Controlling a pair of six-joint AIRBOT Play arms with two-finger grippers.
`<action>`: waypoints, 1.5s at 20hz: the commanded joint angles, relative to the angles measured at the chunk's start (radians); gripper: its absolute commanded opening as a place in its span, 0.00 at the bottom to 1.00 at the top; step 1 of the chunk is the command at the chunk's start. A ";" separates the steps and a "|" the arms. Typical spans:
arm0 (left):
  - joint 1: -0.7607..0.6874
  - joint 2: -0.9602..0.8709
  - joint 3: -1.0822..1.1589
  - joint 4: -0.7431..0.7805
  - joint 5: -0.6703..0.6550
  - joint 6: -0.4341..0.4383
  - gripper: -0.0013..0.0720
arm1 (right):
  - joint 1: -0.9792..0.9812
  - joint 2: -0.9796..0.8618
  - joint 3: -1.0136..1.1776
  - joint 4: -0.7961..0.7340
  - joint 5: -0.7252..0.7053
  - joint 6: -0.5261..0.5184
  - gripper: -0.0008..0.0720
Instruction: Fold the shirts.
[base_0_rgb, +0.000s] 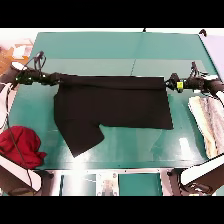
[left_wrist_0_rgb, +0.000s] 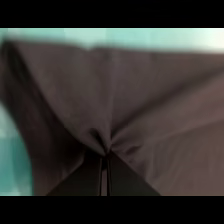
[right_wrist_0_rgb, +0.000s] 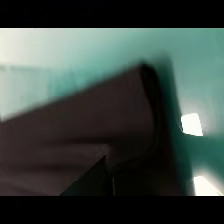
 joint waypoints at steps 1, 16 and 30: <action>-0.001 -0.001 -0.050 0.089 -0.064 -0.024 0.05 | -0.001 0.004 -0.018 -0.127 0.094 0.069 0.03; 0.032 0.005 0.061 0.024 -0.254 -0.087 0.81 | -0.016 0.030 0.026 -0.200 0.158 0.133 0.44; 0.179 0.750 -0.894 0.159 -0.275 -0.244 0.76 | -0.327 0.830 -0.846 -0.269 0.186 0.257 0.45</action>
